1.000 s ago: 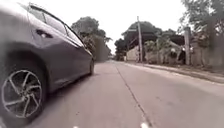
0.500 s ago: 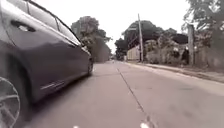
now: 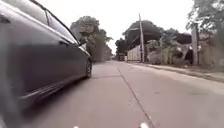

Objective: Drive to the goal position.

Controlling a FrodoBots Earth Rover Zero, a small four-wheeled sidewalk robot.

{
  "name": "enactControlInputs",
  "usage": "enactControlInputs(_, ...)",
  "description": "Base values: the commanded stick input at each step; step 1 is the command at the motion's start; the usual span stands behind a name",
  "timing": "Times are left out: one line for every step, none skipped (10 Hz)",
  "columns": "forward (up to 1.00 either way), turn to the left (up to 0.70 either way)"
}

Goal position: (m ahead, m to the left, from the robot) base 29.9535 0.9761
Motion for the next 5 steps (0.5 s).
enactControlInputs(0.7, 0.0)
enactControlInputs(0.7, 0.0)
enactControlInputs(0.7, 0.0)
enactControlInputs(0.7, 0.0)
enactControlInputs(0.7, 0.0)
